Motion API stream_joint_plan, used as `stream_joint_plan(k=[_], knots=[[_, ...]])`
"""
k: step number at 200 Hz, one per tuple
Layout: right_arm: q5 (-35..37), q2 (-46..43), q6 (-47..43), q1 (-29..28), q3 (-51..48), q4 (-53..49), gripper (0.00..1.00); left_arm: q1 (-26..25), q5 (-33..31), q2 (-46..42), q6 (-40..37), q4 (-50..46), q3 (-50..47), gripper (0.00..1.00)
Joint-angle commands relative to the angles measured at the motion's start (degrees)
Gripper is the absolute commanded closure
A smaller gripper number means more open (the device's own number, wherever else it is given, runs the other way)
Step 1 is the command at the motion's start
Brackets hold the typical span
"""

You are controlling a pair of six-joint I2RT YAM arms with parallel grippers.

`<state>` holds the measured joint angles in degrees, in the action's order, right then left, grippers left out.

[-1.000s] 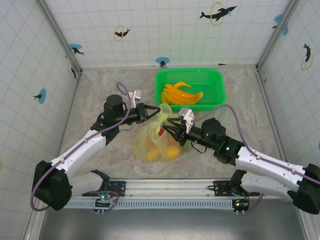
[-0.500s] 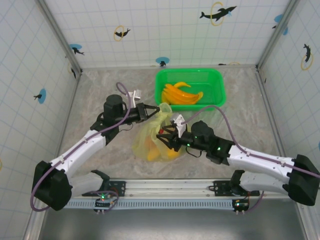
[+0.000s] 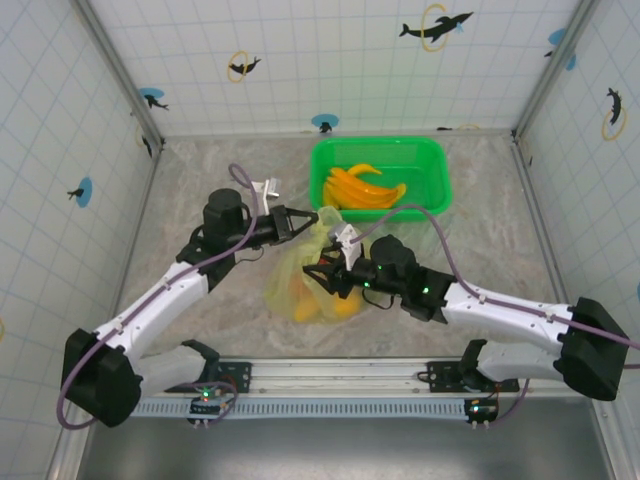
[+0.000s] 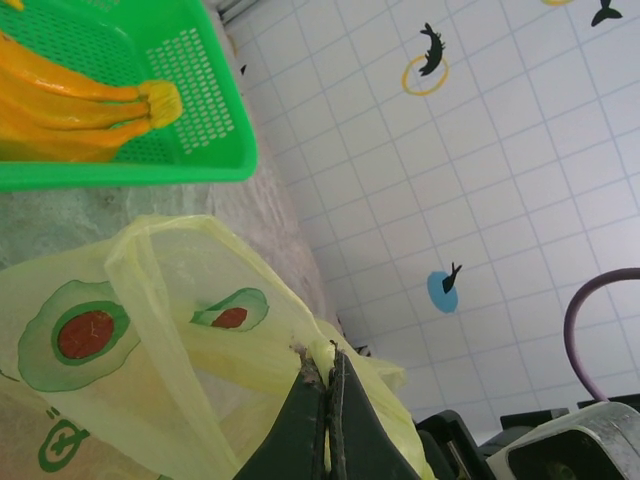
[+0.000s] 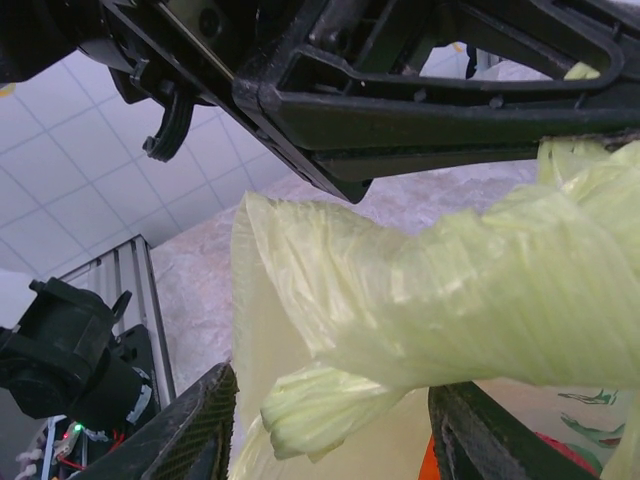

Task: Place the fake fruits into the plastic bag and tie a complex knot

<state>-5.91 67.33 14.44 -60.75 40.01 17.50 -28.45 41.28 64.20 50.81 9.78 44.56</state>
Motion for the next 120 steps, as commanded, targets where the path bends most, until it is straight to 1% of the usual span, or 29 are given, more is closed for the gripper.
stream_joint_plan(k=[1, 14, 35, 52, 73, 81, 87, 120], knots=[[1.0, -0.2, -0.1, -0.1, 2.4, 2.3, 0.52, 0.4, -0.3, -1.3, -1.8, -0.5, 2.0, 1.0], [1.3, -0.8, -0.3, 0.0, 2.0, 2.1, 0.61, 0.4, -0.6, -1.5, -2.1, -0.8, 2.0, 1.0], [2.0, -2.0, -0.3, 0.3, 1.2, 1.7, 0.81, 0.4, -0.8, -1.7, -2.3, -1.1, 2.1, 1.0], [2.4, -3.1, -0.4, 0.5, 0.4, 1.4, 0.91, 0.4, -1.1, -1.9, -2.5, -1.4, 2.2, 1.0], [2.8, -4.3, -0.3, 0.9, -0.6, 1.3, 0.93, 0.4, -1.2, -2.1, -2.8, -1.6, 2.2, 1.0], [3.0, -4.7, -0.3, 0.9, -0.9, 1.1, 0.96, 0.4, -1.4, -2.1, -3.0, -1.8, 2.3, 1.0], [3.2, -5.0, -0.3, 0.9, -1.1, 1.1, 1.0, 0.4, -1.6, -2.2, -3.3, -2.2, 2.4, 1.0], [3.9, -6.1, -0.3, 0.9, -1.8, 0.0, 1.0, 0.4, -3.3, -2.9, -5.1, -3.9, 3.3, 1.0]])
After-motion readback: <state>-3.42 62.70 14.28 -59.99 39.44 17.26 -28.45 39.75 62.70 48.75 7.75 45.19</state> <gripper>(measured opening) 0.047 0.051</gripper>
